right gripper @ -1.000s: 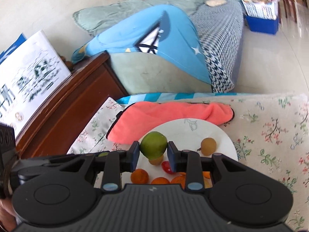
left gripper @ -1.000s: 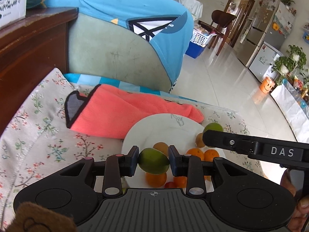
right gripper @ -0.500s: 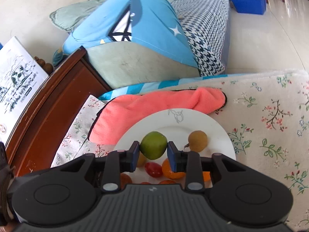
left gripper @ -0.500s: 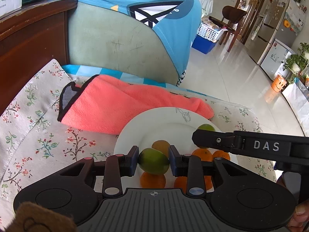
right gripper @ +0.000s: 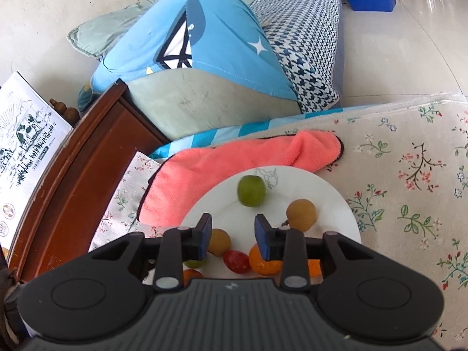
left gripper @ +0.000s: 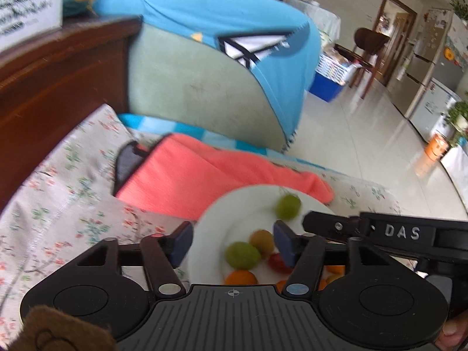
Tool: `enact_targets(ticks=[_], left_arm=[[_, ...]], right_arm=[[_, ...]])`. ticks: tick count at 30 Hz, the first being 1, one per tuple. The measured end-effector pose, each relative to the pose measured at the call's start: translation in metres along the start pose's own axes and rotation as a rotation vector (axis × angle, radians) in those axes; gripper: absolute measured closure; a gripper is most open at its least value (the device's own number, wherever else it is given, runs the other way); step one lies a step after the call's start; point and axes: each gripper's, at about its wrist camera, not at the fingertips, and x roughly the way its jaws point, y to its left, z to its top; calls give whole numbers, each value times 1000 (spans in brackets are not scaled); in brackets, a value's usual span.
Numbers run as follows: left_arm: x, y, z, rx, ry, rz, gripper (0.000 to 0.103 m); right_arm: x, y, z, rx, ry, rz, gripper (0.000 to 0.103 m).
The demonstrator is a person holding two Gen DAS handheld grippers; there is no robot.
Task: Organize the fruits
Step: 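Carry the green fruits over the plate and release them with both tools, then withdraw both tools from the plate toward the remaining green fruits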
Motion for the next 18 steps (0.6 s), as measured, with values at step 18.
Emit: enact_targets(ticks=[18], left_arm=[[-63, 31, -13, -39, 16, 76, 32]], right_arm=[[-36, 41, -33, -131, -1, 21, 64]])
